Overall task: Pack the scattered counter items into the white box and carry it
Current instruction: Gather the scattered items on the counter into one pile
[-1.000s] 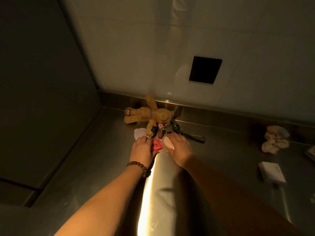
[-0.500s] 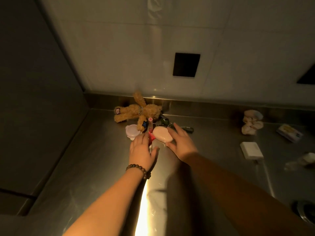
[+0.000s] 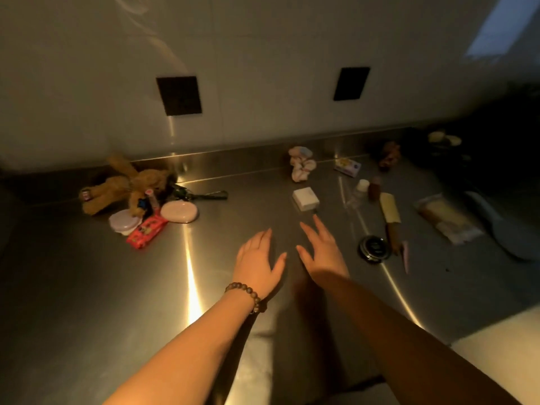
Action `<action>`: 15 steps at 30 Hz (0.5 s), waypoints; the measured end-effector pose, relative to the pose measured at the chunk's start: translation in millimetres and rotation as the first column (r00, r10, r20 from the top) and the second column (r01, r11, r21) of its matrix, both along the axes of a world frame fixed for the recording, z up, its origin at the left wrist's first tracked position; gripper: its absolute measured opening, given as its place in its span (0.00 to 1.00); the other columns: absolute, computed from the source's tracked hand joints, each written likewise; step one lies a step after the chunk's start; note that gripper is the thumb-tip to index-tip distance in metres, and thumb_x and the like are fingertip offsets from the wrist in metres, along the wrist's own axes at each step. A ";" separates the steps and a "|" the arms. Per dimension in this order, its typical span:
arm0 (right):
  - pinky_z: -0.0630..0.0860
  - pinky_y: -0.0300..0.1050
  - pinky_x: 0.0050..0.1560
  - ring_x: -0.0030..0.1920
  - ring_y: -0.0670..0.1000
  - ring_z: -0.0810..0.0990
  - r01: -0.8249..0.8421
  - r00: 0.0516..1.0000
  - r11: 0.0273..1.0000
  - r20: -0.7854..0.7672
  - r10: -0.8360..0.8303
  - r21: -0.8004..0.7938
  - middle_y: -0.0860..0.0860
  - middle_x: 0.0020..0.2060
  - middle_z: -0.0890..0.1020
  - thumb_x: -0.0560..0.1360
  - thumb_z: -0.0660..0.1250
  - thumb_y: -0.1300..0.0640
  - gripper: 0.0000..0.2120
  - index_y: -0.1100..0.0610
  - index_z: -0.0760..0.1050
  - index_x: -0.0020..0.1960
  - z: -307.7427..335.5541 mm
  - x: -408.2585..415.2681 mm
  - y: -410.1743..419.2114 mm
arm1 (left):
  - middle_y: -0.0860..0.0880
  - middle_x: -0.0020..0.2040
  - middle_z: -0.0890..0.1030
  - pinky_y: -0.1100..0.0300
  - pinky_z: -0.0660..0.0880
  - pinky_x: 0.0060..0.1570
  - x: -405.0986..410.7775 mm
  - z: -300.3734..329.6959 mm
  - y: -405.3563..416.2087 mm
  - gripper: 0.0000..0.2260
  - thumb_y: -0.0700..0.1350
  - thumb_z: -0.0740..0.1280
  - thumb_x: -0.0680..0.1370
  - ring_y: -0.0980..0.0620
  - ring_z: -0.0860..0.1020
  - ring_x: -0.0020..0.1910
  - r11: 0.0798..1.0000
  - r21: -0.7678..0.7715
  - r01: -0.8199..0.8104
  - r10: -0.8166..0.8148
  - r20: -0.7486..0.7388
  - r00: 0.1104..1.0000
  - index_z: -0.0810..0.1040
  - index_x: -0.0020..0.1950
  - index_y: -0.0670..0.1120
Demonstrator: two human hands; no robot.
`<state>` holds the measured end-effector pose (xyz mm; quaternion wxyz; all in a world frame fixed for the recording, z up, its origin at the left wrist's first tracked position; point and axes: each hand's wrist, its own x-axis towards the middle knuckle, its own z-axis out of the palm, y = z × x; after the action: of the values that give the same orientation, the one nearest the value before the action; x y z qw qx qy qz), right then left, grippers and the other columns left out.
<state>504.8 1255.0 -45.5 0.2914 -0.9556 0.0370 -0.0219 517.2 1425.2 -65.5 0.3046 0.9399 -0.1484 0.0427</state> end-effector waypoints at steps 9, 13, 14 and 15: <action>0.56 0.46 0.71 0.75 0.42 0.46 0.019 0.991 0.998 0.134 -0.028 0.066 0.47 0.77 0.55 0.78 0.63 0.50 0.24 0.46 0.63 0.72 -17.9 -80.6 -138.9 | 0.48 0.74 0.61 0.59 0.53 0.70 -71.2 -5.2 -115.7 0.36 0.63 0.63 0.73 0.52 0.58 0.73 0.989 -0.081 0.123 -0.131 -0.102 0.986 0.55 0.76 0.51; 0.59 0.56 0.74 0.76 0.47 0.48 -0.043 0.994 0.990 0.104 0.029 0.132 0.49 0.77 0.53 0.77 0.64 0.51 0.25 0.47 0.64 0.72 -24.5 -102.7 -201.1 | 0.48 0.76 0.58 0.60 0.51 0.71 -109.8 -15.9 -153.5 0.44 0.64 0.70 0.68 0.52 0.54 0.75 0.992 -0.077 0.103 -0.115 -0.182 0.977 0.53 0.76 0.49; 0.62 0.56 0.72 0.76 0.51 0.53 -0.062 0.995 0.988 0.089 0.050 0.140 0.49 0.78 0.52 0.77 0.65 0.52 0.25 0.47 0.64 0.72 -24.8 -106.0 -214.1 | 0.48 0.76 0.57 0.59 0.51 0.72 -118.2 -18.5 -161.0 0.46 0.63 0.71 0.67 0.51 0.54 0.75 0.993 -0.056 0.106 -0.115 -0.200 0.973 0.53 0.76 0.49; 0.63 0.57 0.71 0.75 0.53 0.57 -0.082 0.994 0.986 0.083 0.071 0.143 0.49 0.78 0.52 0.77 0.65 0.52 0.25 0.47 0.64 0.72 -25.3 -108.1 -225.0 | 0.48 0.76 0.57 0.58 0.51 0.72 -125.4 -21.1 -167.9 0.46 0.62 0.72 0.66 0.51 0.53 0.75 0.994 -0.027 0.105 -0.109 -0.221 0.969 0.52 0.76 0.49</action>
<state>396.7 1030.0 -70.8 0.3625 -0.9308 -0.0094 -0.0448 391.8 1257.3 -86.6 0.3283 0.9270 -0.1636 -0.0779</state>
